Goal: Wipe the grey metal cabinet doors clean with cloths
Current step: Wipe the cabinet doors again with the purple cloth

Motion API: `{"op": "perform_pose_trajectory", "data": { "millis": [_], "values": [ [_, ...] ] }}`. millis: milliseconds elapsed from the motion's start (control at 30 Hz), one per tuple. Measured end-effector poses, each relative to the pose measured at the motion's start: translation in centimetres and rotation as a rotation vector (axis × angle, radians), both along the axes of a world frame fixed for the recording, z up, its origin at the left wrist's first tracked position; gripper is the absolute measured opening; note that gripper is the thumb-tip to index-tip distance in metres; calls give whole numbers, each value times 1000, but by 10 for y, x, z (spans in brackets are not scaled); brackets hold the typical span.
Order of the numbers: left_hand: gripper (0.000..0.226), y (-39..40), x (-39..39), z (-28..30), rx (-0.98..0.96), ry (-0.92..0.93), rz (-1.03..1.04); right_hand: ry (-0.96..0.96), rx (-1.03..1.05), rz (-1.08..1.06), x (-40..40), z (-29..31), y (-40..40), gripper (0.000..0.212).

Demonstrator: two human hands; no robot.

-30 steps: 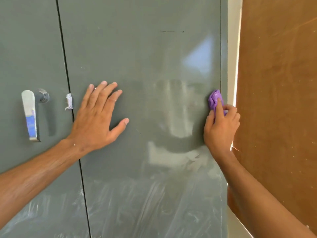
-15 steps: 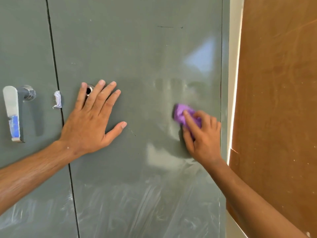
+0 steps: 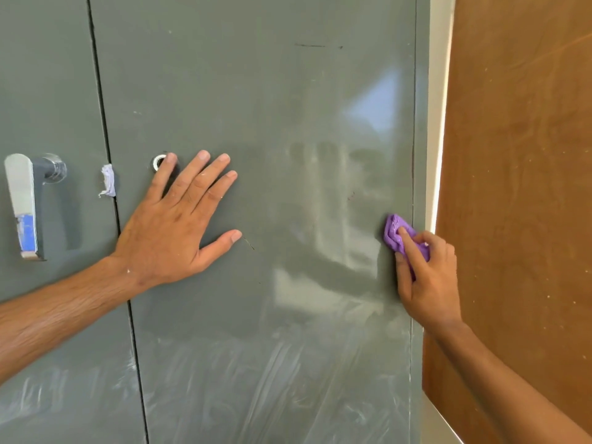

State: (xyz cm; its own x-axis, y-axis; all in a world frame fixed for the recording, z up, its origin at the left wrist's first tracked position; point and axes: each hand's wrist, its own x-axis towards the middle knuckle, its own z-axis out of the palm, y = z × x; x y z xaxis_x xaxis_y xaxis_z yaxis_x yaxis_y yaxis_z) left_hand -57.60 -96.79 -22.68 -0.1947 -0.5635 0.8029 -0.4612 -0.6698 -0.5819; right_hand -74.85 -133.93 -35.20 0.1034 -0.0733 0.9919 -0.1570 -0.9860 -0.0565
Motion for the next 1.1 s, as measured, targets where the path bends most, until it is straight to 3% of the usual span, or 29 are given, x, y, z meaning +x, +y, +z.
{"op": "perform_pose_trajectory", "data": {
  "millis": [167,367,400,500,533,633,667,833,900,1033,1100],
  "values": [
    [82,-1,2,-1,-11,1,3,-196,91,-8,19,68,9,39],
    [80,-1,1,-2,22,0,0,15,-361,5,15,9,0,40],
    [78,-1,1,-2,46,-12,-7,8,-325,0,10,20,-10,40],
    [72,-1,2,-2,103,-7,-45,-121,43,-22,11,53,-3,39],
    [72,0,3,-2,97,-4,-46,-122,21,-26,16,51,10,39],
    [72,-1,2,-2,89,-5,-19,88,-397,34,19,24,21,42],
    [72,-2,1,-1,91,8,-7,123,-452,53,14,27,15,42],
    [72,0,-3,2,115,60,-4,6,-91,-40,10,64,13,36],
    [72,0,-3,3,120,60,-19,32,-91,-29,14,48,29,35],
    [73,0,-1,1,122,62,-31,237,-315,-28,0,5,21,30],
    [73,-1,1,0,117,40,-28,117,-78,-64,-1,18,11,27]
  ]
}}
